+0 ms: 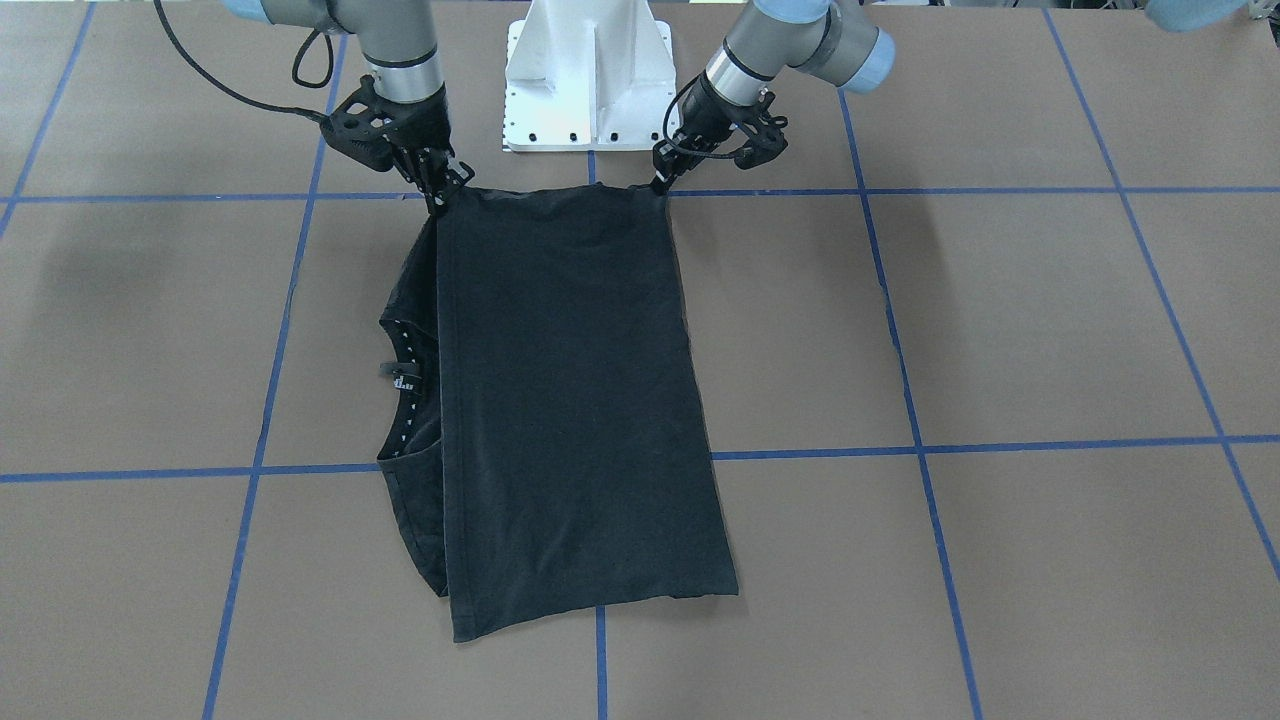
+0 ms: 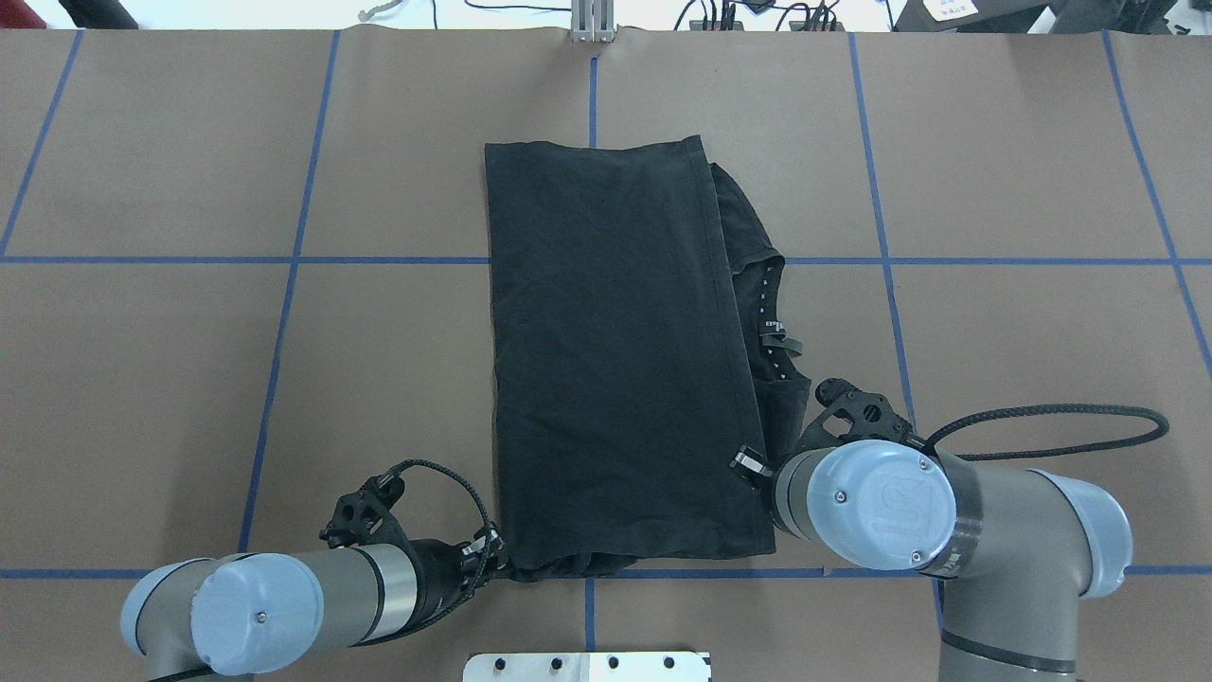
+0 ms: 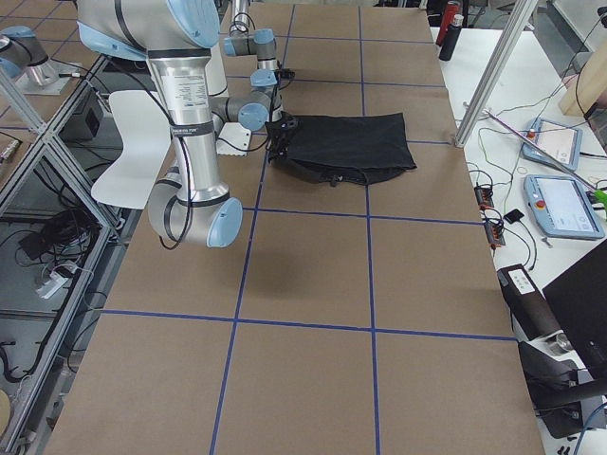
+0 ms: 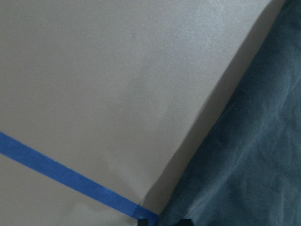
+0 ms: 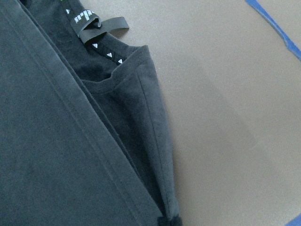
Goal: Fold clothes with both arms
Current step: 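Grasp the shirt's near edge with both grippers, then lift the near edge with both grippers and fold it away from the robot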
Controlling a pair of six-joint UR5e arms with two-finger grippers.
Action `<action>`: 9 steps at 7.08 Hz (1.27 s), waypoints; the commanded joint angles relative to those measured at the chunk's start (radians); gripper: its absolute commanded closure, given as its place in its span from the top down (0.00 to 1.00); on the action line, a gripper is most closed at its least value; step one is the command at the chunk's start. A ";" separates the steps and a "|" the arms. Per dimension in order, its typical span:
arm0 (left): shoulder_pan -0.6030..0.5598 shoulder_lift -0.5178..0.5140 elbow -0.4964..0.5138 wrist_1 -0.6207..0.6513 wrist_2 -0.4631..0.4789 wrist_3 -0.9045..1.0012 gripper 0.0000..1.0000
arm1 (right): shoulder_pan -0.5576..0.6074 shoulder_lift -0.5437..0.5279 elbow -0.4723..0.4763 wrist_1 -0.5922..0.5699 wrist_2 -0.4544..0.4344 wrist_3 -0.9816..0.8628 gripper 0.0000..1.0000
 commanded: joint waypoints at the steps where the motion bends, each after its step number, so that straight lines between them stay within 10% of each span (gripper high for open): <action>1: -0.002 -0.002 -0.011 0.000 0.015 -0.005 0.00 | 0.000 0.000 0.000 0.000 0.000 0.000 0.00; 5: -0.001 0.064 -0.219 0.046 0.017 -0.005 0.00 | 0.001 -0.047 0.064 0.000 0.012 0.000 0.00; 9: -0.149 -0.044 -0.370 0.285 -0.037 0.051 0.00 | 0.175 -0.040 0.137 0.015 0.216 -0.003 0.00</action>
